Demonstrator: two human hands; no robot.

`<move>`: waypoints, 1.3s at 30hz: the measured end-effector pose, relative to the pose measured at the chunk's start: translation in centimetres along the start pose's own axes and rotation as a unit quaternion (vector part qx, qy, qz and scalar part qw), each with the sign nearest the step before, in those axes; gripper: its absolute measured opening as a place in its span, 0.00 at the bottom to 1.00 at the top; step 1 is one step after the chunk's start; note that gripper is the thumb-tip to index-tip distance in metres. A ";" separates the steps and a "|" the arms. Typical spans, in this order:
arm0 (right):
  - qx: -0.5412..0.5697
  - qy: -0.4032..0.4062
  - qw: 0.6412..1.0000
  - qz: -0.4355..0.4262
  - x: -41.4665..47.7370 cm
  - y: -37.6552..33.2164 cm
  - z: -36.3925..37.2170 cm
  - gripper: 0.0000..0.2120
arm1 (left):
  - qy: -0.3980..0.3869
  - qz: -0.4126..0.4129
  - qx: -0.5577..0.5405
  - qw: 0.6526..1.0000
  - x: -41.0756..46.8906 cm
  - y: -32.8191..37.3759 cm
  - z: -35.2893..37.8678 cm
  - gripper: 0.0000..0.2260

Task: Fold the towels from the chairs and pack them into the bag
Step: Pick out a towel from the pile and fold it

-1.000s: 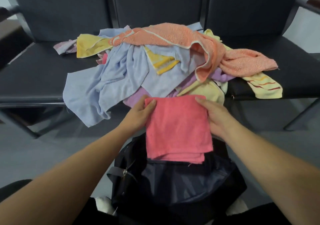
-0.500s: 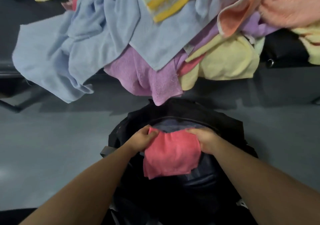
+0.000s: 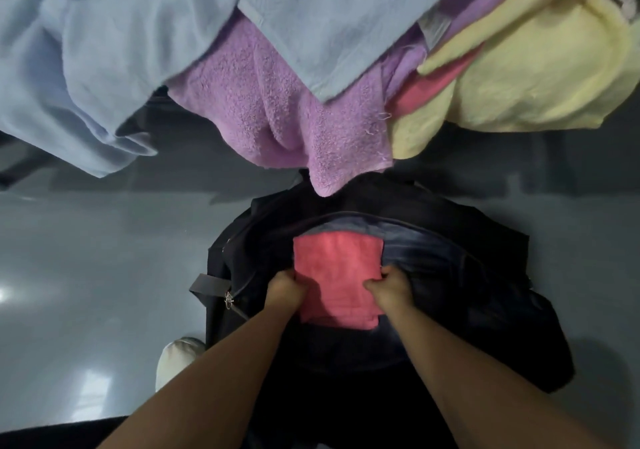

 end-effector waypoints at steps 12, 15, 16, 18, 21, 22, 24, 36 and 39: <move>-0.083 -0.039 0.993 -0.072 -4.5 -5.7 -3.3 0.13 | -0.029 0.053 0.068 0.996 -3.4 3.9 -5.6 0.21; -0.105 -0.028 0.986 -0.126 -6.2 -10.6 -7.0 0.09 | -0.062 0.157 0.093 0.981 -5.9 9.4 -9.0 0.17; -0.105 -0.023 0.983 -0.148 -6.7 -12.5 -8.2 0.12 | -0.063 0.186 0.093 0.976 -6.7 11.2 -10.4 0.15; -0.095 -0.029 0.973 -0.208 -8.8 -16.8 -11.0 0.09 | -0.058 0.240 0.080 0.966 -8.7 14.9 -13.9 0.13; -0.049 -0.041 0.957 -0.282 -12.5 -22.8 -15.2 0.13 | -0.049 0.302 0.034 0.951 -12.2 20.4 -20.0 0.10; -0.033 -0.046 0.952 -0.301 -13.9 -24.6 -16.7 0.11 | -0.033 0.330 0.030 0.943 -13.4 22.2 -22.5 0.09; -0.001 -0.062 0.939 -0.338 -16.6 -27.9 -19.8 0.06 | 0.008 0.370 0.009 0.929 -15.5 25.2 -27.2 0.10; -0.021 0.252 0.818 -0.517 -20.9 -42.7 -35.1 0.23 | 0.276 0.432 -0.050 0.857 -14.6 33.3 -39.8 0.19; -0.028 0.338 0.793 -0.506 -19.4 -44.4 -36.3 0.24 | 0.271 0.507 -0.057 0.816 -14.5 35.4 -38.6 0.25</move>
Point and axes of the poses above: each hand's wrist, its own x-axis towards the middle knuckle, its own z-axis out of the palm, y = z × x, the point moved 8 cm from there along x, towards the middle knuckle, and after that the axes turned 15 degrees about y, right-handed, at the moved point
